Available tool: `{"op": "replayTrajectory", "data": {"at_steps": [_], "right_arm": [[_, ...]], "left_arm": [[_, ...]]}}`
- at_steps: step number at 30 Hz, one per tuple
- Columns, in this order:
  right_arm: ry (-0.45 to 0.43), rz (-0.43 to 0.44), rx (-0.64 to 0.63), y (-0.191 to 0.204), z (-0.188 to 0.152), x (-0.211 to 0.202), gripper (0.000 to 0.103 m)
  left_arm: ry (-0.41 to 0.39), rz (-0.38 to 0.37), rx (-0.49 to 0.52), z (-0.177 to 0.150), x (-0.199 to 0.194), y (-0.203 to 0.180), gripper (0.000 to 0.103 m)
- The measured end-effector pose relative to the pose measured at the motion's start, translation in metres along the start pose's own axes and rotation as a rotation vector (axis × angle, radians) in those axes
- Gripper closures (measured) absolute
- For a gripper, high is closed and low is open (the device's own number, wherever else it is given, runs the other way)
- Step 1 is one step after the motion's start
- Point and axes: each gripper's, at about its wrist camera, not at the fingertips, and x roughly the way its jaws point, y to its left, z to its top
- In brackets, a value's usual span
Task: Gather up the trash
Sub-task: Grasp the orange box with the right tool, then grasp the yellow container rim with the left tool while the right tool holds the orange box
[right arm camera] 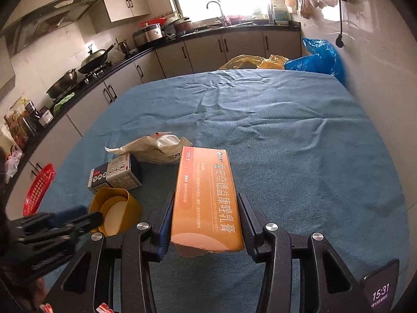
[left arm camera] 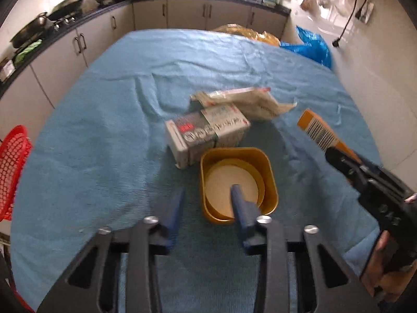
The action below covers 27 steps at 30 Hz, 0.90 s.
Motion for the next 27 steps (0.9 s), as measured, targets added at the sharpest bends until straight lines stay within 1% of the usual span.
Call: {"op": "replayTrajectory", "data": {"at_steps": [1,2,4,7,9,12,18,21,24,27], "right_arm": [[0.001,-0.001,-0.003,0.001,0.0,0.0,0.054],[0.001,0.0,-0.003,0.001,0.0,0.0,0.054],[-0.007,0.002,-0.005,0.002,-0.001,-0.001,0.054],[-0.031,0.008,-0.018,0.004,-0.003,-0.005,0.054],[-0.05,0.033,-0.028,0.008,-0.006,-0.011,0.054],[-0.104,0.046,-0.072,0.017,-0.009,-0.022,0.054],[-0.171,0.083,-0.164,0.042,-0.022,-0.034,0.054],[-0.187,0.099,-0.19,0.051,-0.025,-0.035,0.054],[-0.195,0.095,-0.216,0.059,-0.029,-0.034,0.054],[-0.197,0.081,-0.216,0.064,-0.028,-0.03,0.054]], "left_arm": [[0.001,-0.008,0.007,-0.001,0.003,-0.002,0.077],[-0.001,-0.013,0.016,-0.001,0.005,-0.004,0.083],[-0.02,0.009,0.031,-0.003,0.006,-0.006,0.096],[-0.053,0.002,0.059,-0.012,-0.002,-0.007,0.096],[-0.084,0.005,0.072,-0.018,-0.011,-0.003,0.096],[-0.112,-0.007,0.052,-0.024,-0.023,0.013,0.096],[-0.222,0.05,0.017,-0.031,-0.047,0.048,0.096],[-0.279,0.073,-0.003,-0.032,-0.052,0.061,0.096],[-0.301,0.069,-0.013,-0.031,-0.053,0.072,0.096],[-0.302,0.056,-0.013,-0.031,-0.052,0.08,0.096]]}}
